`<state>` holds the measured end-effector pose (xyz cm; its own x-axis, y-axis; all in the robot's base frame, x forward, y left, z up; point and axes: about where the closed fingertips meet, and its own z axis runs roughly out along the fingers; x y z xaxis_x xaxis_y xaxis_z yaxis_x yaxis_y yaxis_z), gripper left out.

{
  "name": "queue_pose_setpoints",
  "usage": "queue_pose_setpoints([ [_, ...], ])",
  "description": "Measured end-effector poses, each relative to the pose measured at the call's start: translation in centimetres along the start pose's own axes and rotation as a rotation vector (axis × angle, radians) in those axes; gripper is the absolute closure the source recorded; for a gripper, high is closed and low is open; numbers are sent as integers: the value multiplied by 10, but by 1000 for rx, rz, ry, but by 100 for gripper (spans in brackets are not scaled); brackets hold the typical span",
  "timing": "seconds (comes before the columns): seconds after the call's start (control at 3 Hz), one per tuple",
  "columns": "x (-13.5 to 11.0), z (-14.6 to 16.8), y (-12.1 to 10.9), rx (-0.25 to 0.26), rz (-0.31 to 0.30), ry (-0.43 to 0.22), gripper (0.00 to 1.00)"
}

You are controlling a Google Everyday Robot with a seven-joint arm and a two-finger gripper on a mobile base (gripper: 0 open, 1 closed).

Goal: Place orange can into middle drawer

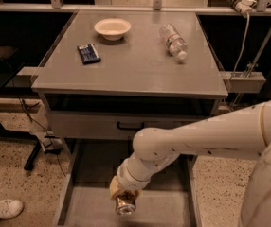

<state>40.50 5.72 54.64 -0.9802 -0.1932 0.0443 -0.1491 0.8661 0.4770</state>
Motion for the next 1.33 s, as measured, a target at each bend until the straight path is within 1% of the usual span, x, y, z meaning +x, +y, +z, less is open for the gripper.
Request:
queue_pose_setpoints([
  [0.33, -18, 32, -19, -127, 71, -76, 100],
  [0.67, -31, 48, -33, -202, 108, -126, 100],
  [1.0, -43, 66, -43, -260, 139, -148, 100],
  [1.33, -55, 82, -47, -281, 151, -140, 100],
])
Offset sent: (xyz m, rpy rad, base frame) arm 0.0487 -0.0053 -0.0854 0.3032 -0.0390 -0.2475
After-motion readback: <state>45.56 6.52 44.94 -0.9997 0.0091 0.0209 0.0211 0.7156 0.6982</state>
